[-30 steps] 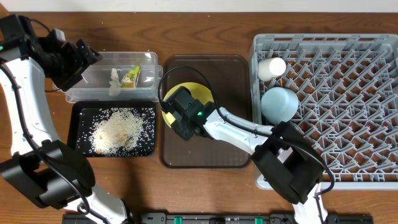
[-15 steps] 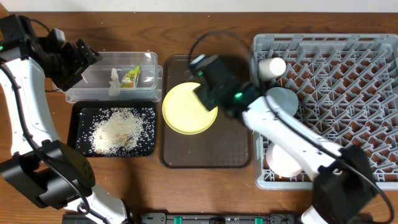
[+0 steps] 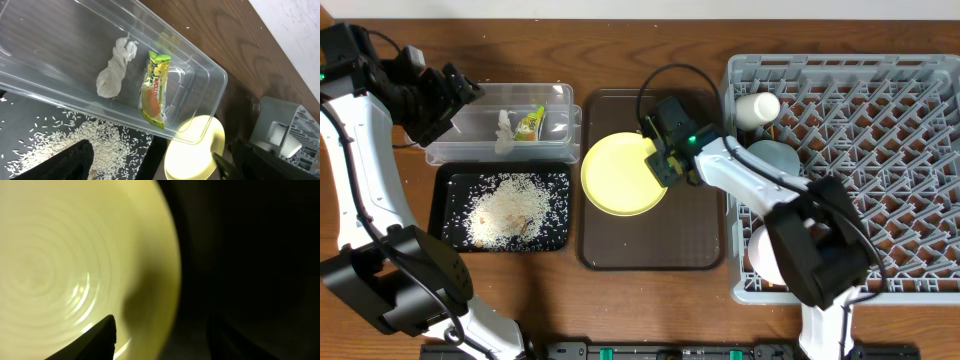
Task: Sort waste into correct bins and load items into the dishwasher rack
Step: 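Lift the yellow plate with the right gripper and stand it upright in the rack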
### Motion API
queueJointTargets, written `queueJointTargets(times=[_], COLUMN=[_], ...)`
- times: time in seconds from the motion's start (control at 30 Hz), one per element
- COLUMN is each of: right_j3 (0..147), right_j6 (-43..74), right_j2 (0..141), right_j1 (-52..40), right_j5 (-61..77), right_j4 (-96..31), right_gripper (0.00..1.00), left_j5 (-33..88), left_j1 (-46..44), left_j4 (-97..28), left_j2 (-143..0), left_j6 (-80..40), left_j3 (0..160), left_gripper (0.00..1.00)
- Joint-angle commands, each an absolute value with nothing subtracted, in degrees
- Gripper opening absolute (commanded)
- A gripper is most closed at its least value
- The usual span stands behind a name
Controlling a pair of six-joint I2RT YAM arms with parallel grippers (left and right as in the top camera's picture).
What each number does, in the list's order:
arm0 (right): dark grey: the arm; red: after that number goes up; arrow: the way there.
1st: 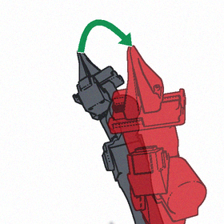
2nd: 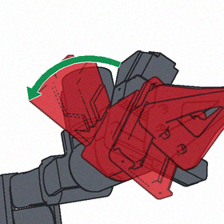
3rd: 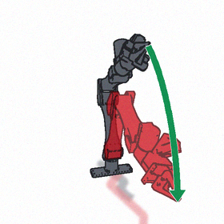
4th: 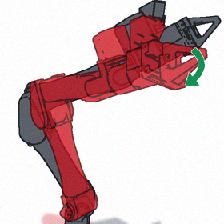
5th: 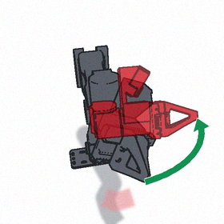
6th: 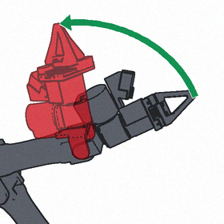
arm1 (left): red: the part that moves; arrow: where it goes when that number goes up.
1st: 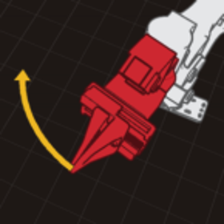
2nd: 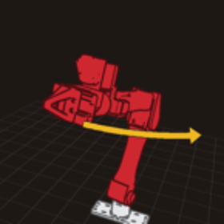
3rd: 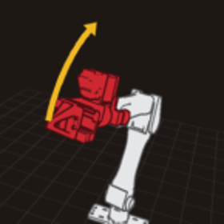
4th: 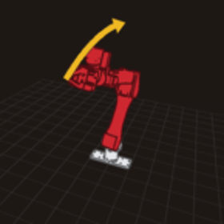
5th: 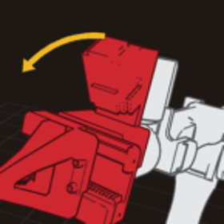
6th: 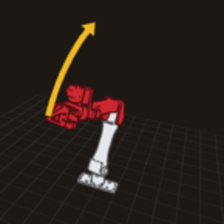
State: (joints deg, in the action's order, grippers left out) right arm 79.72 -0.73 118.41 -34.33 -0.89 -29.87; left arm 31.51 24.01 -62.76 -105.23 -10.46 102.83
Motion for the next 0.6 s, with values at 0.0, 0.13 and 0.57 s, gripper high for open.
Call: queueJointTargets(times=[0.0,0.13,0.57], right_j3=[79.37,79.37,85.54], right_j6=[-0.71,-0.71,-0.3], right_j2=[120.88,121.8,116.29], right_j1=[-34.96,-35.07,-33.89], right_j5=[0.67,0.67,-0.23], right_j4=[-29.3,-29.34,-32.73], right_gripper=[0.55,0.5,0.01], left_j5=[31.4,31.4,31.4], left_j1=[24.21,24.21,24.21], left_j4=[-62.87,-62.87,-62.87], left_j2=[-105.12,-105.12,-105.12], left_j6=[-10.11,-10.11,-10.11], left_j3=[102.98,102.98,102.98], left_gripper=[0.91,0.91,0.91])
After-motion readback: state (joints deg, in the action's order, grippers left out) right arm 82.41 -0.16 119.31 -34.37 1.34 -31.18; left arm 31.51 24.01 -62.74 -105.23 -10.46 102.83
